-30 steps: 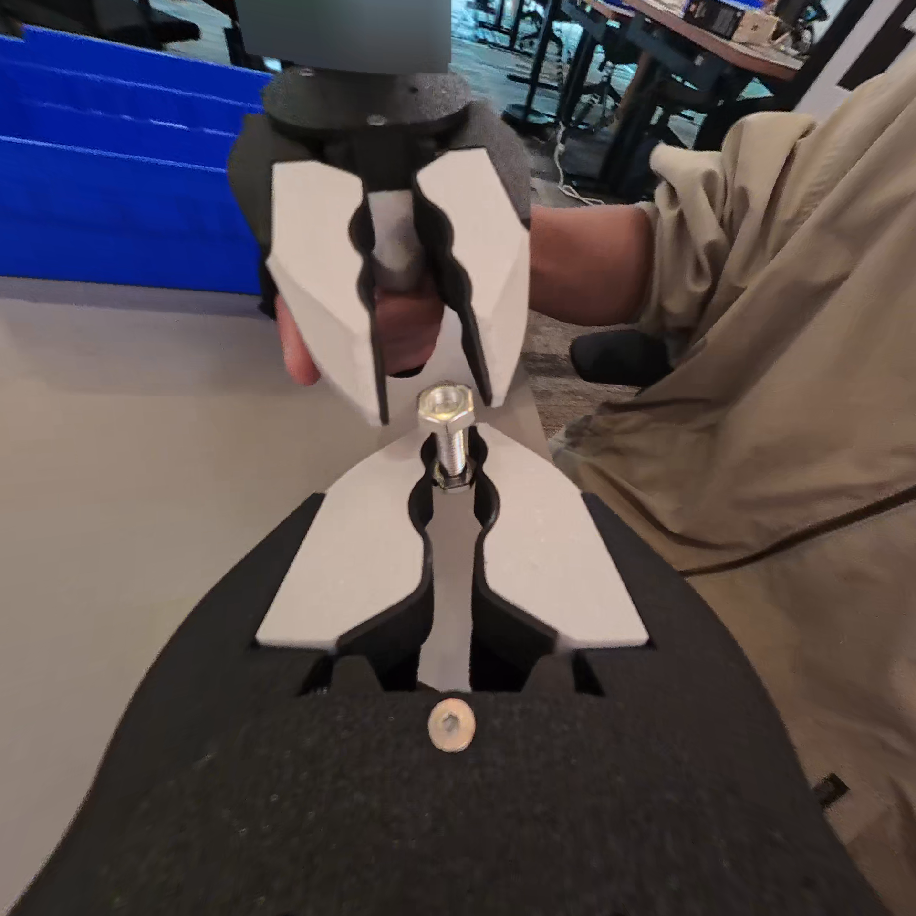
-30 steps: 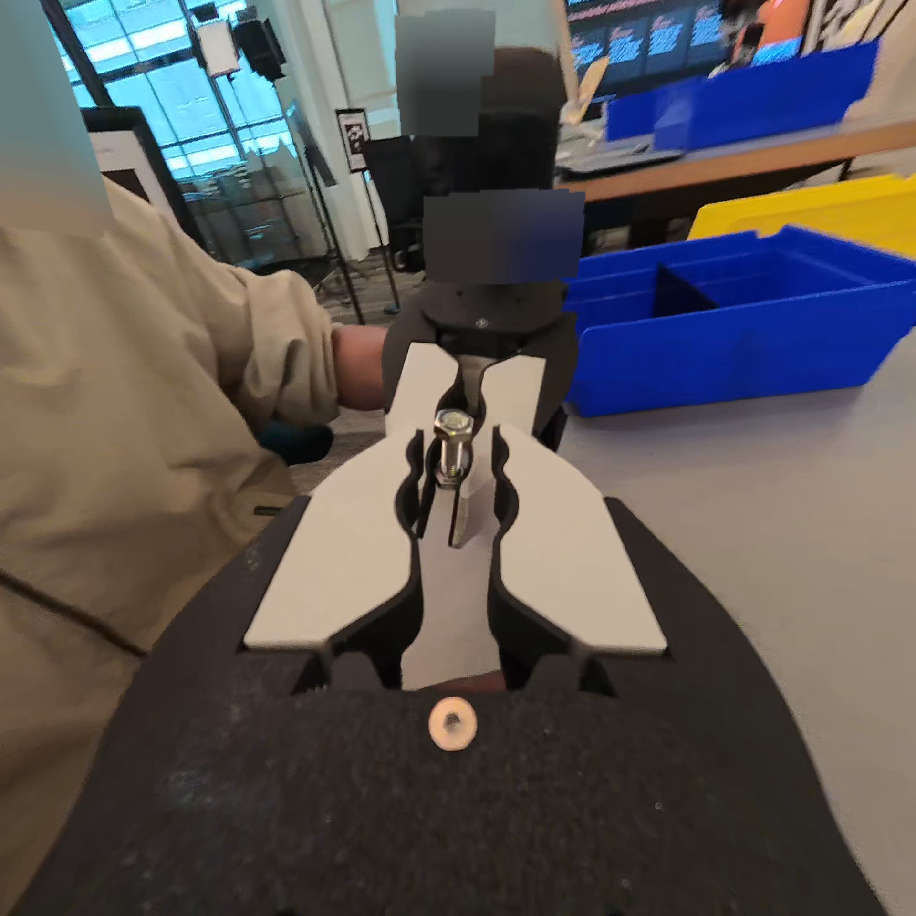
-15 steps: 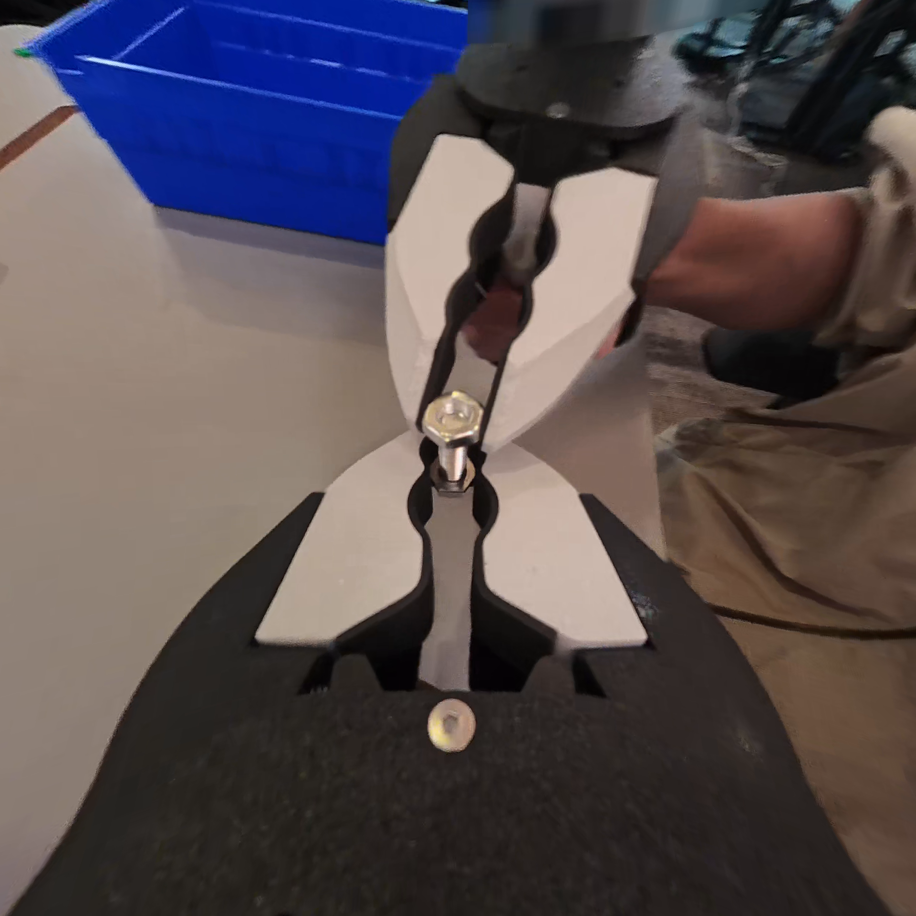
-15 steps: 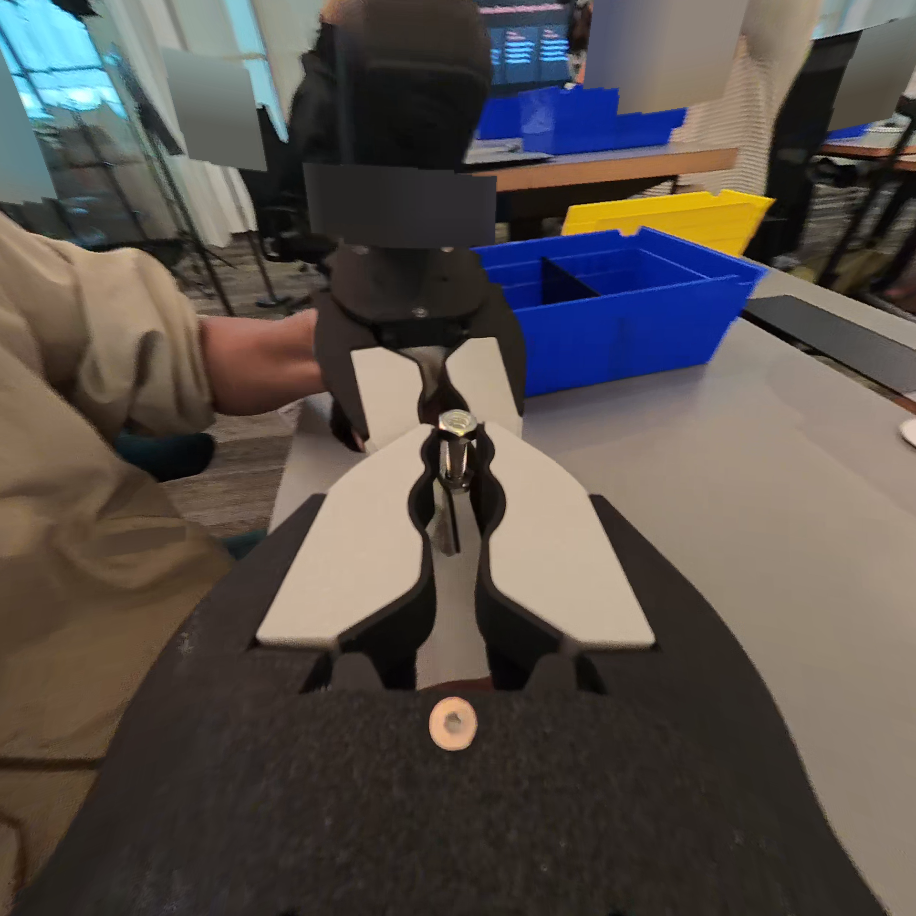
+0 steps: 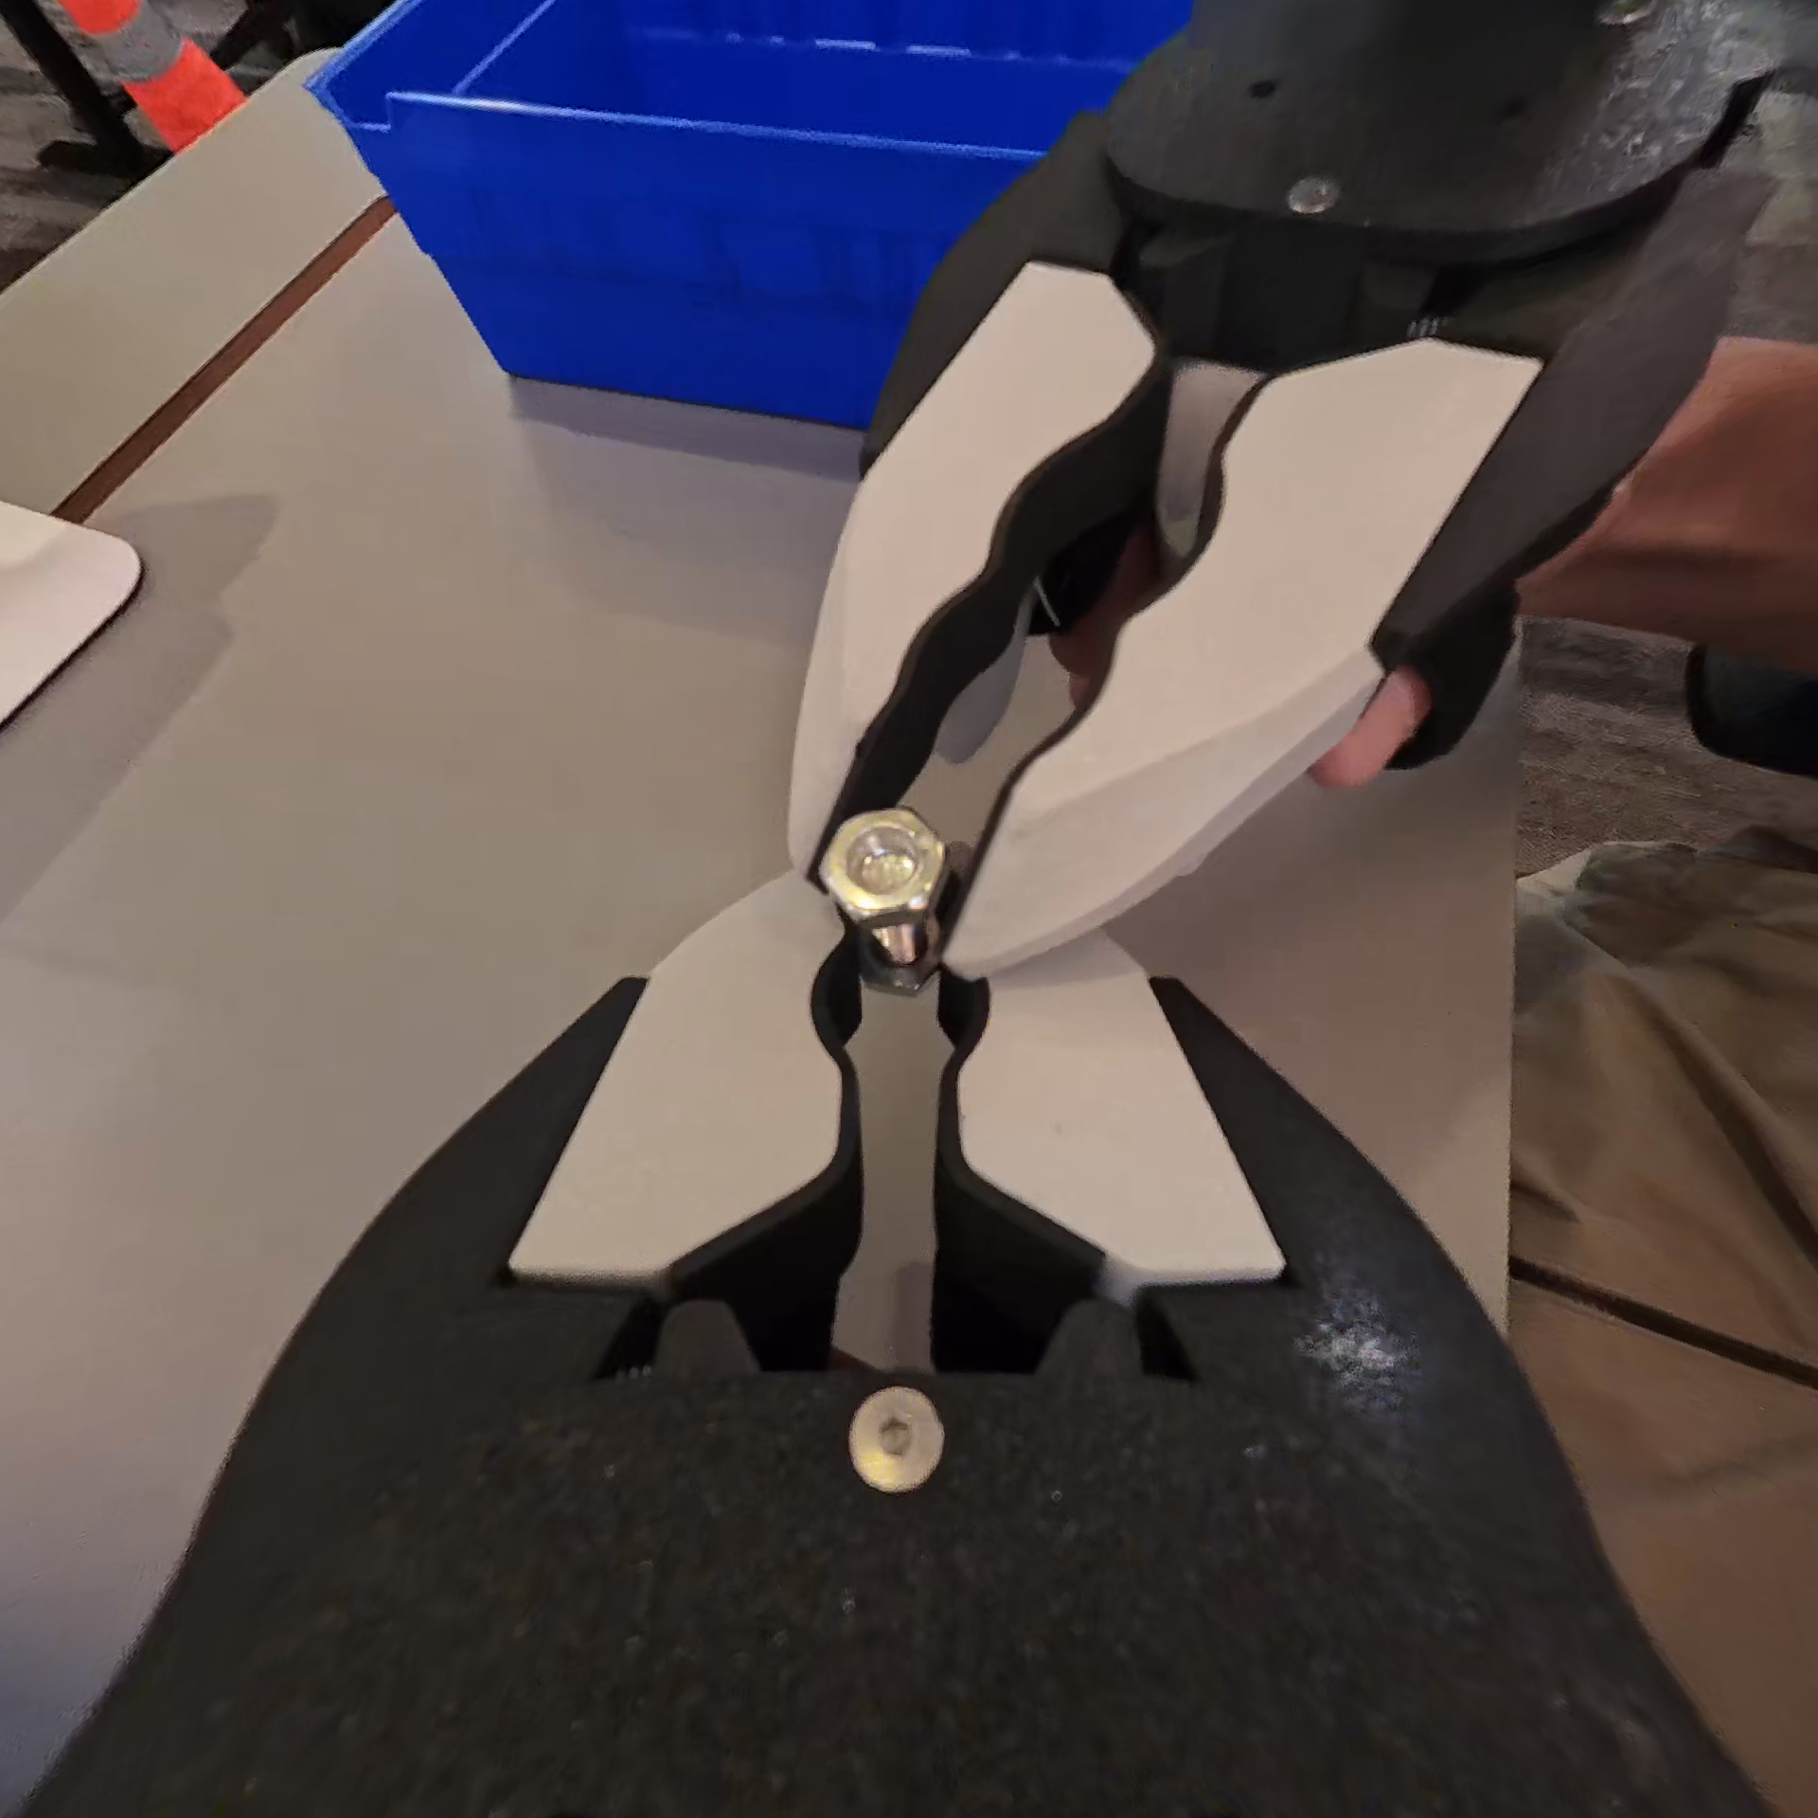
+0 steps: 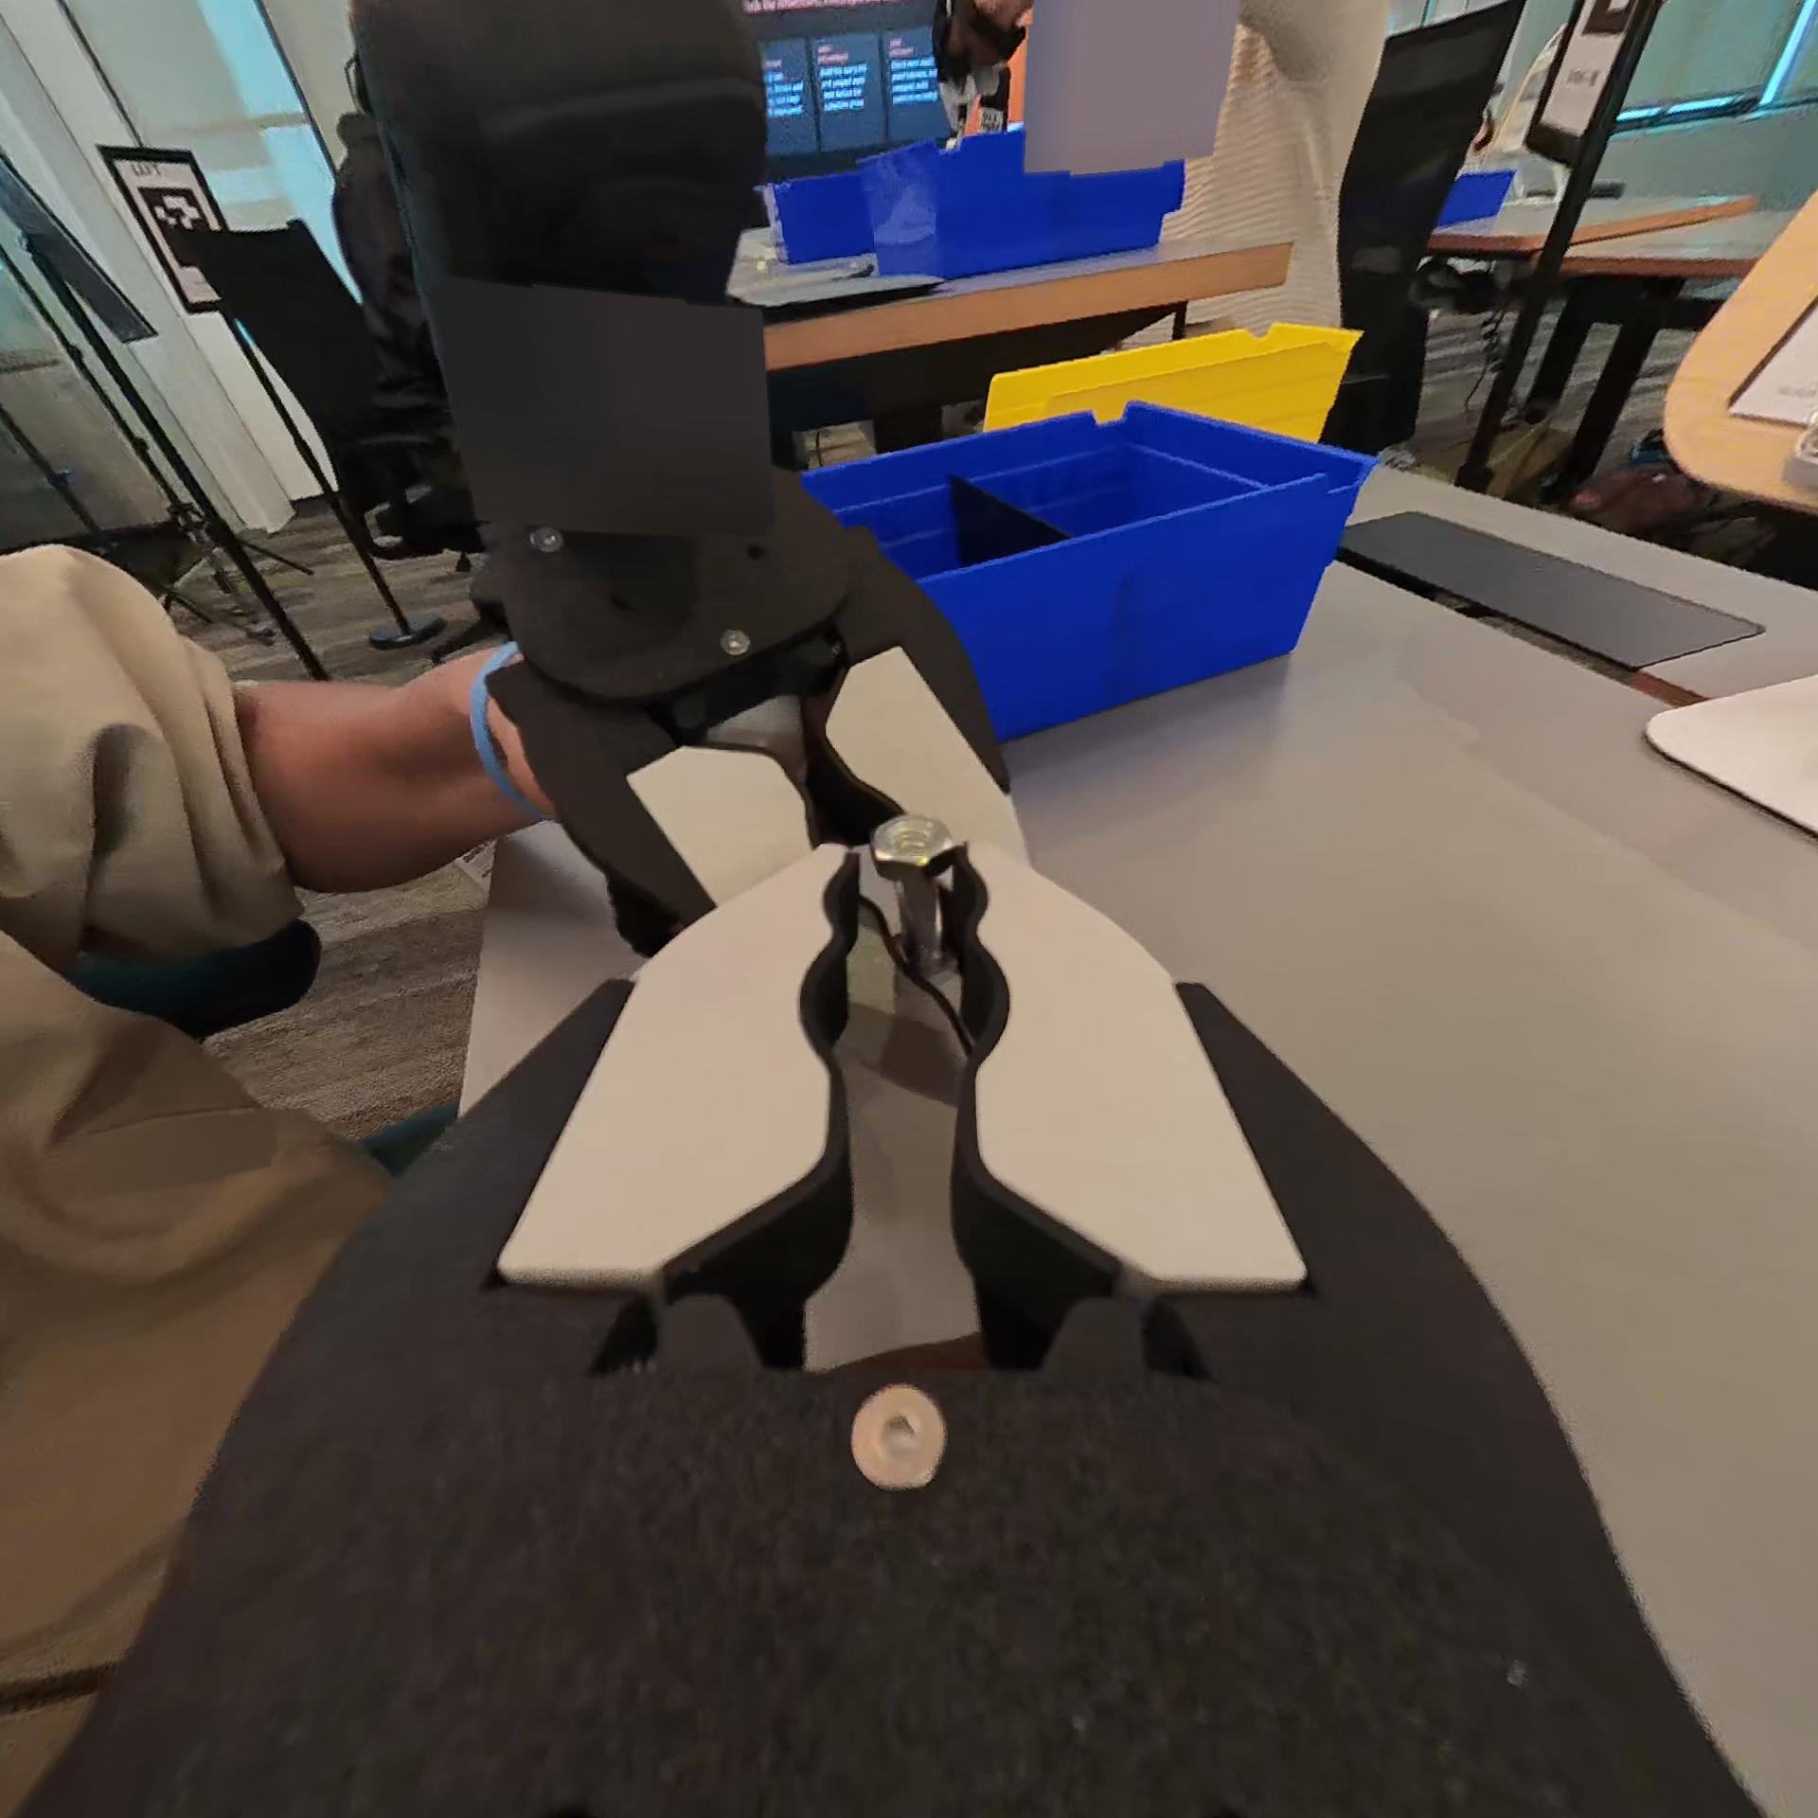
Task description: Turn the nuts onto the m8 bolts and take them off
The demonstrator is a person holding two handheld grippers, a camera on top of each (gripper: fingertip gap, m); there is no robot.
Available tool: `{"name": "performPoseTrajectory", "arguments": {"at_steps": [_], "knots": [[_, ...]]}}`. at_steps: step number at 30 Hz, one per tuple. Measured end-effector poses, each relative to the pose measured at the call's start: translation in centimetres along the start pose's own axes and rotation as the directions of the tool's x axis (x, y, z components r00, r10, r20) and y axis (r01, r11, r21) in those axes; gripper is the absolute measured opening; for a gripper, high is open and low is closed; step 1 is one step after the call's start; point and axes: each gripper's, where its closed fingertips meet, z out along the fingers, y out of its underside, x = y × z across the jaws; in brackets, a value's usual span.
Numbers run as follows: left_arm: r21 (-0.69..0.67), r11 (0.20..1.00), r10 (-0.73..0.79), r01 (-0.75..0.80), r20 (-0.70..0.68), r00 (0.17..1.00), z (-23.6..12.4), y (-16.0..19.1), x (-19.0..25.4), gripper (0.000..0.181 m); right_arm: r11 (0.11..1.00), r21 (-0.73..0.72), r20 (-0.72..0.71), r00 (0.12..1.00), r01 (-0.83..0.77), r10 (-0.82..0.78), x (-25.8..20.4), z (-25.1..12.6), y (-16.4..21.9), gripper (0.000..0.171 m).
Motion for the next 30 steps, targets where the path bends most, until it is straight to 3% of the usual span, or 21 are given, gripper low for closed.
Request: {"name": "performPoseTrajectory", "arguments": {"at_steps": [4,8,13,19,20,24,27,30], "knots": [[0.025,0.999,0.026,-0.022,-0.172,0.985,-1.0,-0.5,2.4,0.010,0.998,0.032,0.087,0.995,0.051,-0.053,-1.4,-0.4,-0.6,0.014],[0.105,0.994,0.072,-0.030,-0.420,0.905,-2.5,-1.2,4.8,0.010,0.997,0.066,0.255,0.965,0.046,-0.062,-3.4,-1.2,-1.4,0.013],[0.133,0.991,0.096,-0.024,-0.568,0.818,-3.7,-1.7,6.6,0.011,0.996,0.092,0.413,0.910,0.008,-0.046,-4.8,-1.9,-2.1,0.013],[0.148,0.987,0.074,0.063,-0.764,0.641,-5.0,-1.7,8.2,0.010,0.956,0.143,0.702,0.708,-0.254,0.083,-5.6,-3.8,-4.3,0.014],[0.167,0.982,0.074,0.083,-0.756,0.650,-4.9,-1.9,7.8,0.010,0.951,0.138,0.717,0.691,-0.276,0.097,-5.3,-3.9,-4.3,0.013],[0.165,0.983,0.050,0.081,-0.665,0.746,-3.7,-1.6,5.5,0.010,0.960,0.149,0.594,0.798,-0.237,0.105,-2.9,-2.7,-3.7,0.014],[0.121,0.992,0.025,0.036,-0.465,0.885,-1.9,-0.5,2.3,0.011,0.988,0.119,0.328,0.943,-0.096,0.052,0.2,-1.8,-2.4,0.014],[0.072,0.997,0.031,-0.011,-0.272,0.962,-0.4,1.3,-0.6,0.011,0.998,0.060,0.043,0.999,0.025,-0.028,2.6,-1.7,-1.7,0.014]]}}
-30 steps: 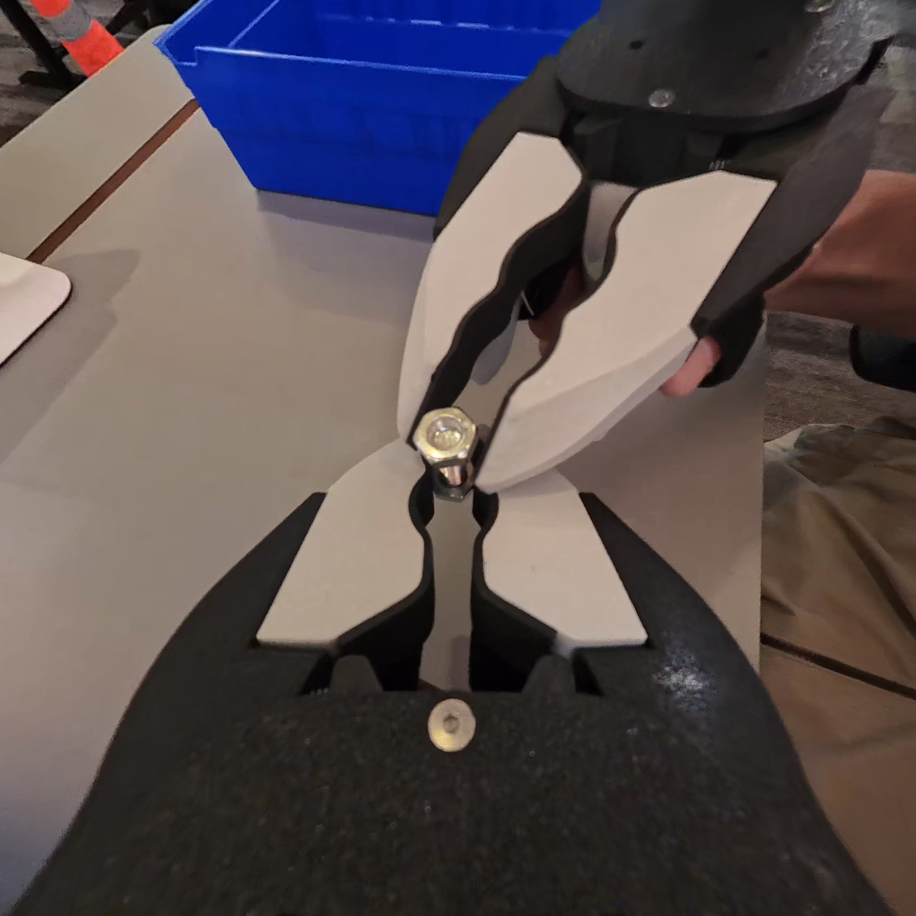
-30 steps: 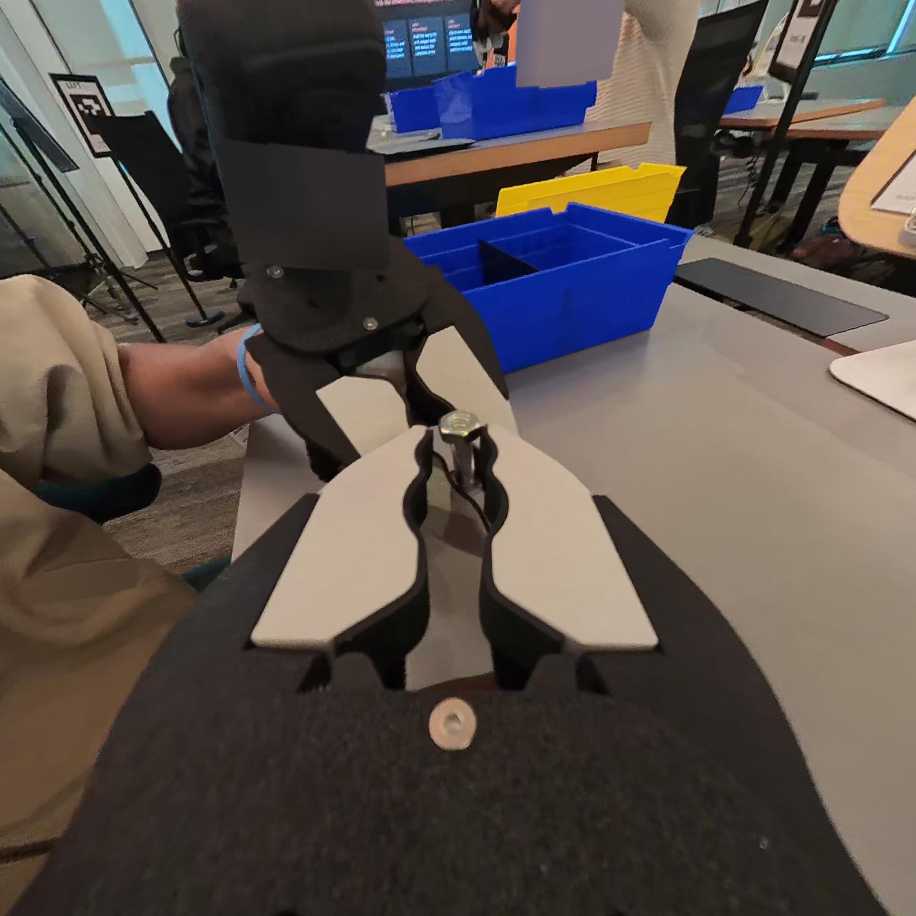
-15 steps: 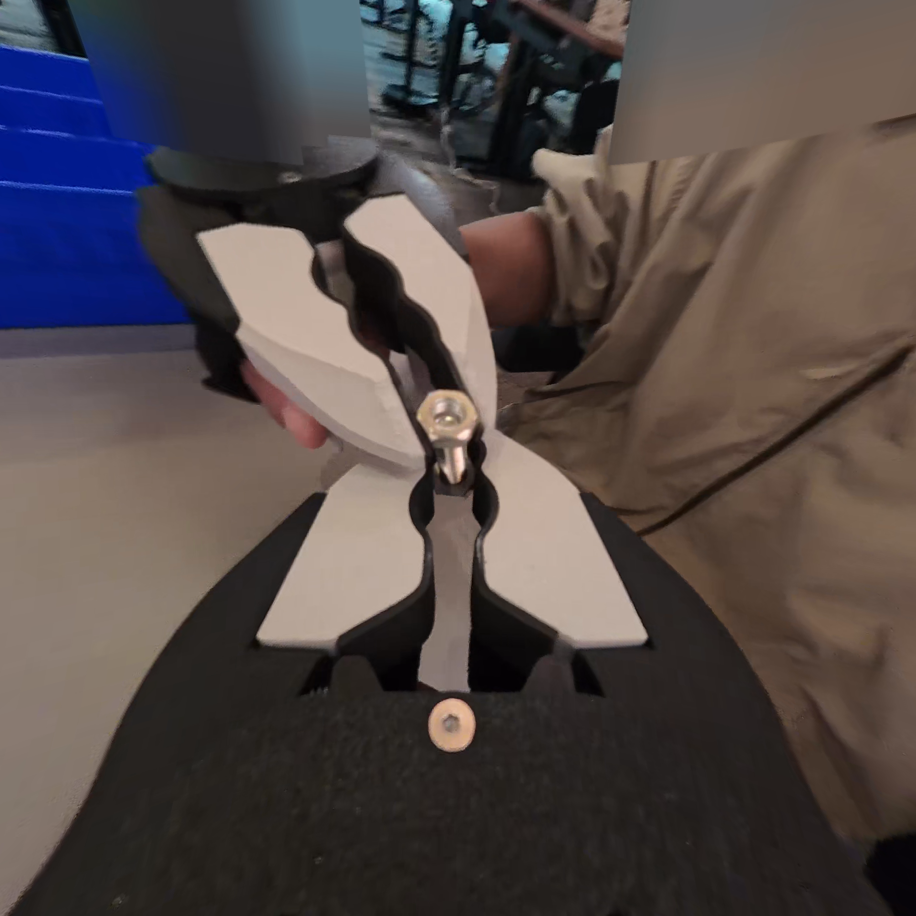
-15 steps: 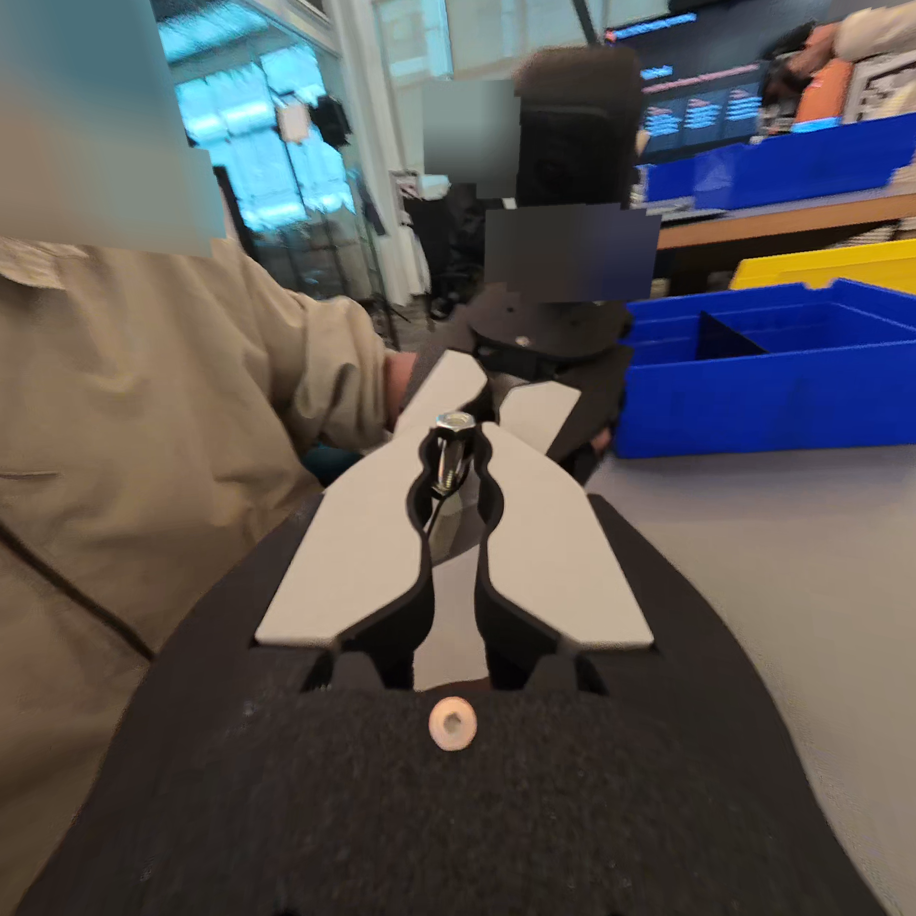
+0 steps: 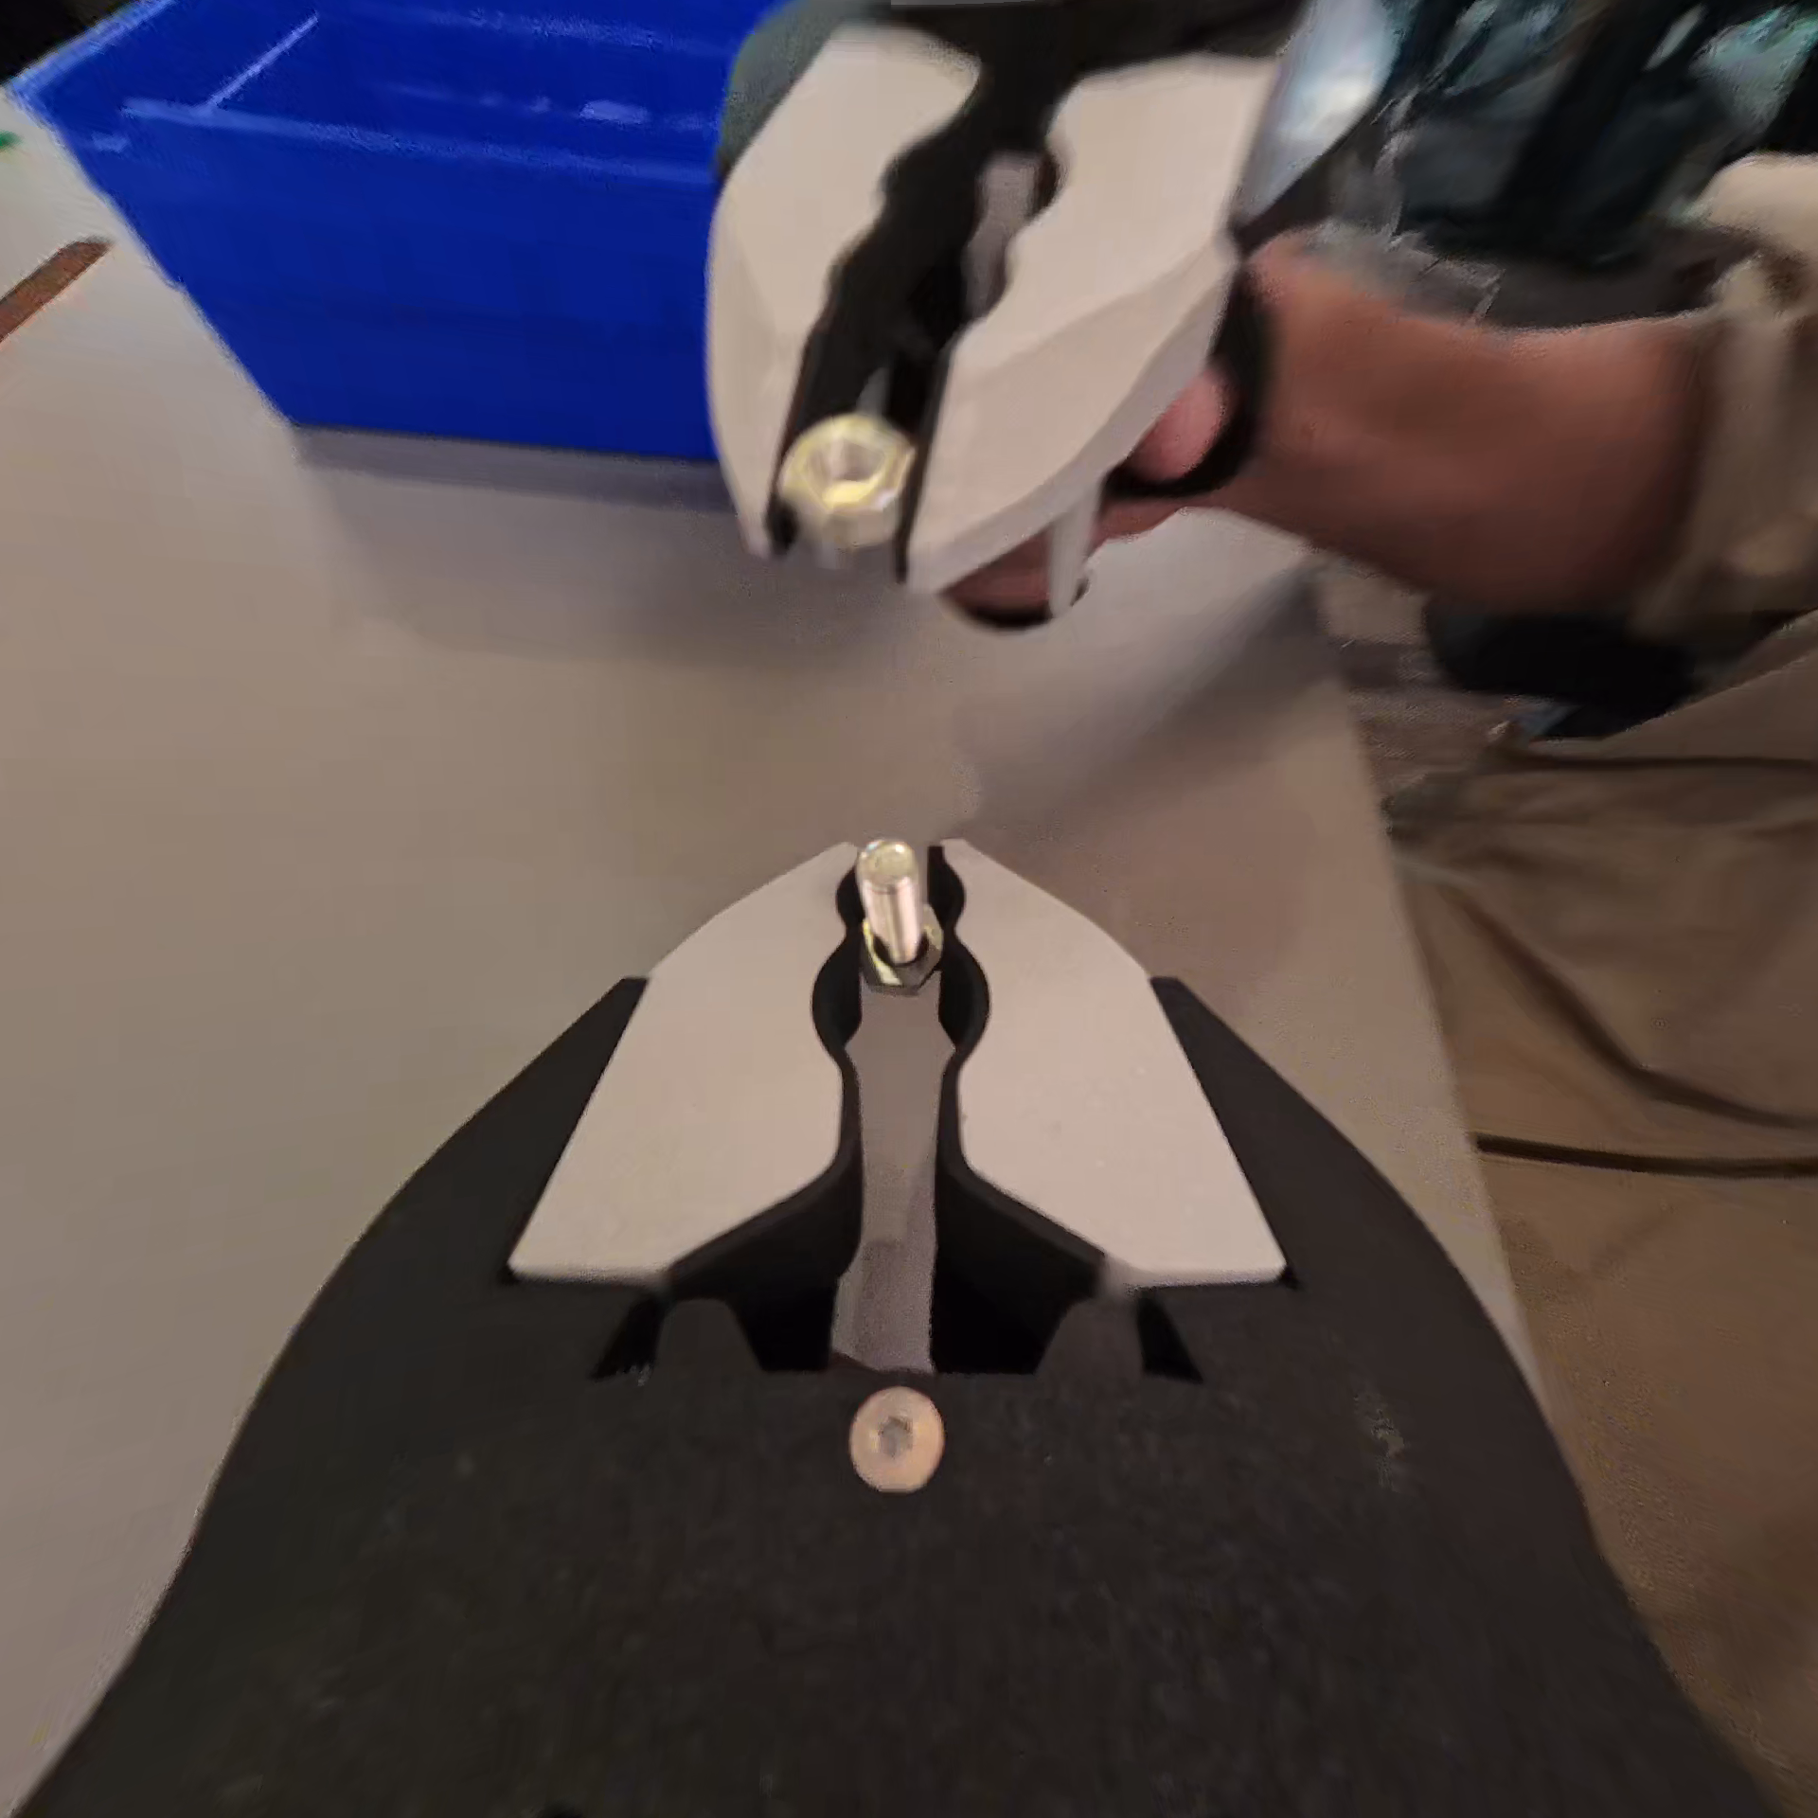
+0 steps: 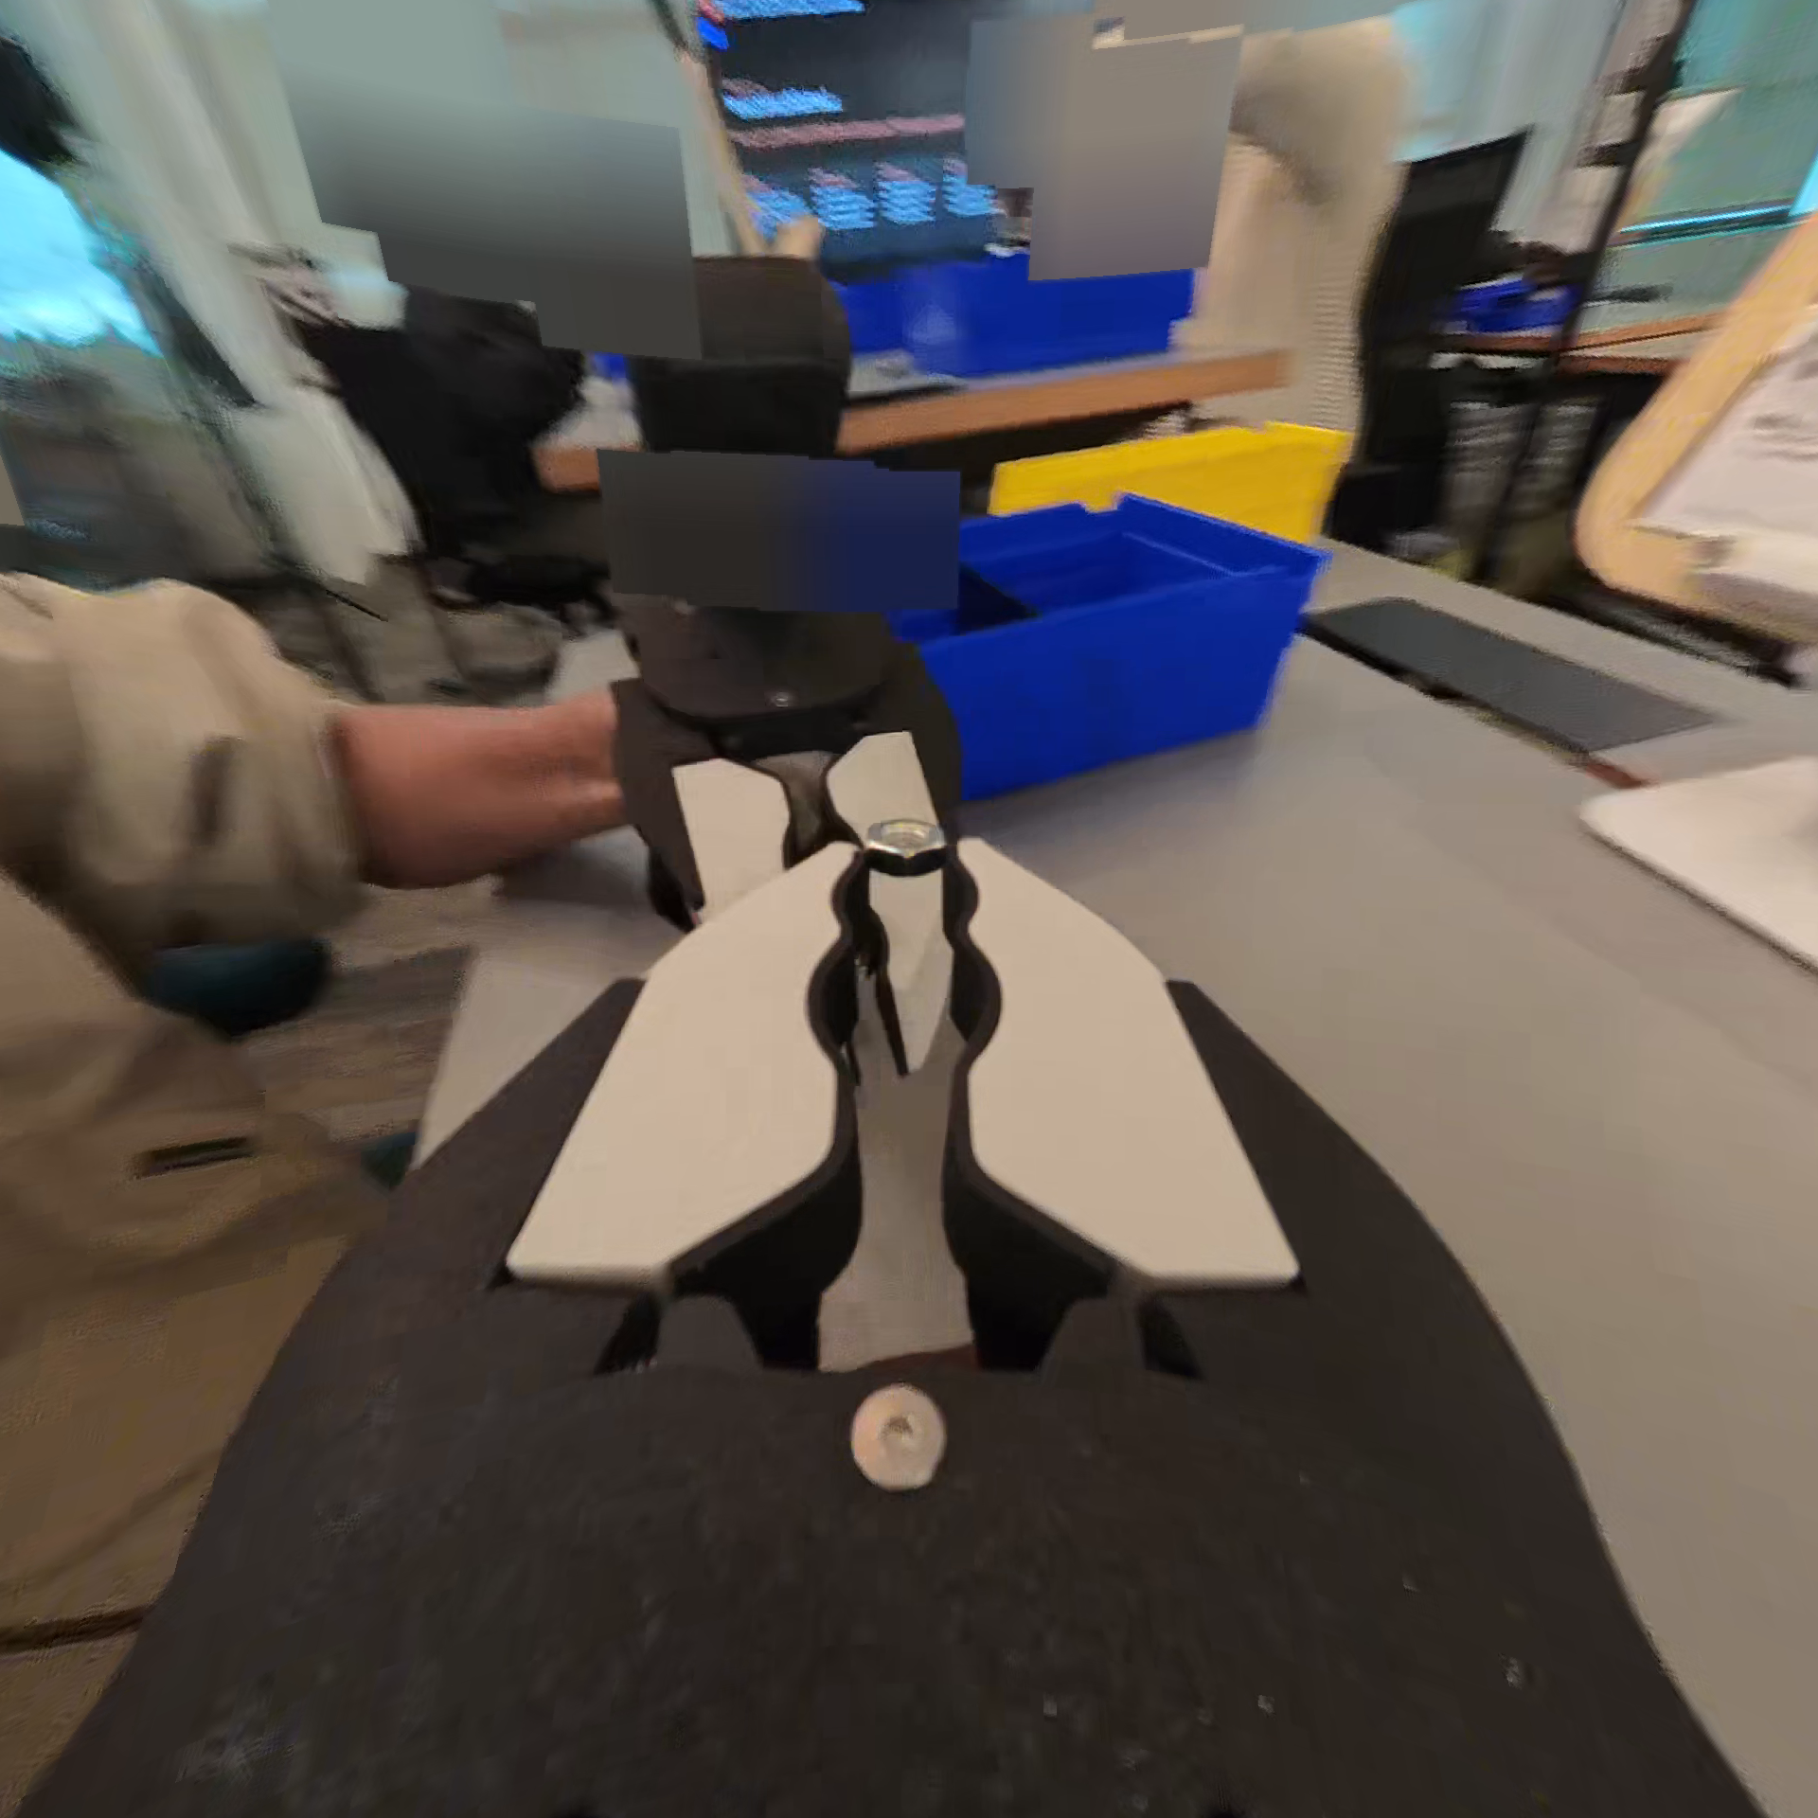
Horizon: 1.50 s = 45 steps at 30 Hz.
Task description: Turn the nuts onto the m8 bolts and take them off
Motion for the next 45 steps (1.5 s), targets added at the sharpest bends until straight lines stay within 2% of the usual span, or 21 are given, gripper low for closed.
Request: {"name": "performPoseTrajectory", "arguments": {"at_steps": [2,6,15,26,30,45], "knots": [[-0.014,1.000,0.014,-0.014,0.028,1.000,0.4,0.9,-0.4,0.011,0.996,-0.049,-0.061,0.995,0.074,-0.077,-0.4,0.1,0.3,0.014],[0.025,1.000,0.000,0.000,-0.015,1.000,0.6,0.8,0.4,0.011,0.974,-0.151,-0.047,0.983,0.166,-0.175,-1.8,0.9,1.3,0.014],[0.104,0.993,0.063,-0.053,-0.098,0.993,-0.5,-0.6,2.8,0.011,0.986,-0.116,0.116,0.988,0.117,-0.103,-4.0,2.8,1.8,0.014],[0.100,0.991,0.098,-0.088,-0.099,0.990,-0.2,-0.7,3.7,0.010,0.979,-0.139,0.131,0.983,0.145,-0.127,-4.5,2.9,2.0,0.014],[0.117,0.990,0.089,-0.076,-0.110,0.990,-0.4,-1.0,3.8,0.011,0.986,-0.115,0.141,0.984,0.123,-0.107,-4.5,2.6,1.7,0.014],[0.108,0.992,0.084,-0.073,-0.108,0.991,-0.2,-0.7,3.5,0.011,0.985,-0.166,0.207,0.978,0.036,-0.001,-4.5,2.4,2.7,0.014]]}}
